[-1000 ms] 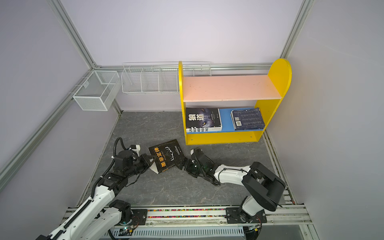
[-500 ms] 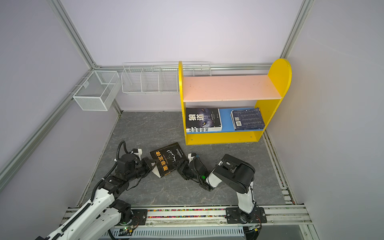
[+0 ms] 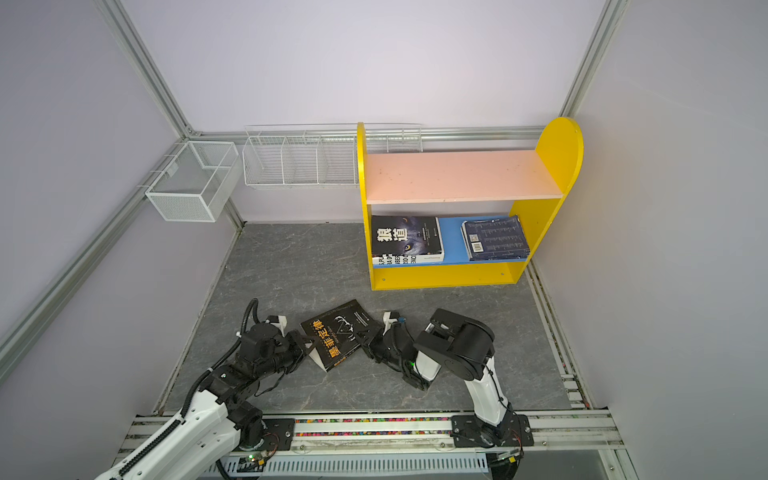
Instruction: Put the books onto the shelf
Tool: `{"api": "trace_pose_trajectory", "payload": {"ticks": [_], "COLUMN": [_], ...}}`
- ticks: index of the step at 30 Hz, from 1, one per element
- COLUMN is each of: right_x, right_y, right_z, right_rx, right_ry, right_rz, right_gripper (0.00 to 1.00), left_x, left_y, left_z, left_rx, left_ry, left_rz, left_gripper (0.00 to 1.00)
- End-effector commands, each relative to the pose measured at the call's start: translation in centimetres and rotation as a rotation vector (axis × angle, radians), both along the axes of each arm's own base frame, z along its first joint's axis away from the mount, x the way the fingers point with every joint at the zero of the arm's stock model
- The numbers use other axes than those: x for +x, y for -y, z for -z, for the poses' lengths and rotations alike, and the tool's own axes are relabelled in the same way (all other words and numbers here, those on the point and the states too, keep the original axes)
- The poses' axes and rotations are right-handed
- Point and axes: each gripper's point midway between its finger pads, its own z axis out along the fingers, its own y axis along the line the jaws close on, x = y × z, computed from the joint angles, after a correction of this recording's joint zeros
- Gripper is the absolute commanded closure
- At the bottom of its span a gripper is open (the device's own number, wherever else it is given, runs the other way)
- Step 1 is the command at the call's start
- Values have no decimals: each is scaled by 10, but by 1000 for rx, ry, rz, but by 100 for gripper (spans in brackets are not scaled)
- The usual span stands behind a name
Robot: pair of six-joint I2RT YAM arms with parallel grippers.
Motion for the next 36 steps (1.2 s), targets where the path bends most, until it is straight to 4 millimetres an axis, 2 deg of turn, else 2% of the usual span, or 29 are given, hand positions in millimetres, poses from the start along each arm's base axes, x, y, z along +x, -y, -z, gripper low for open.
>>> {"api": "trace_pose_trajectory", "payload": {"ticks": [1, 3, 6, 8, 10, 14, 17, 20, 25, 28, 31, 36], "right_x": [6, 11, 16, 16, 15, 9, 1, -3, -12, -18, -21, -17], "right_y": [10, 18, 33, 43, 50, 66, 97, 143, 221, 252, 265, 264], "right_z": [2, -5, -20, -30, -44, -78, -110, -163, -227, -264, -290, -315], "right_rx": [59, 67, 68, 42, 11, -137, -353, -451, -459, -445, -448, -421], "right_ry": [-86, -65, -26, -4, 21, 70, 113, 219, 348, 450, 516, 578], "right_rz": [81, 100, 128, 137, 134, 88, 87, 169, 370, 478, 532, 554], "right_gripper": [79, 84, 85, 85, 86, 89, 93, 94, 93, 92, 92, 92], "left_x": [4, 6, 9, 10, 11, 14, 18, 21, 22, 24, 26, 33], "left_y": [4, 3, -1, -3, -4, -2, 6, 26, 65, 92, 124, 172], "left_z": [-7, -10, -17, -22, -26, -36, -50, -83, -149, -178, -201, -220], "left_rx": [-12, 11, 50, 76, 94, 125, 117, 55, -60, -146, -236, -295], "left_ry": [1, 9, 28, 38, 49, 75, 118, 213, 371, 424, 468, 480], "left_rz": [-4, 0, -3, -4, 4, 39, 80, 177, 329, 383, 440, 509], "left_gripper": [93, 70, 39, 29, 23, 17, 15, 13, 10, 10, 9, 10]}}
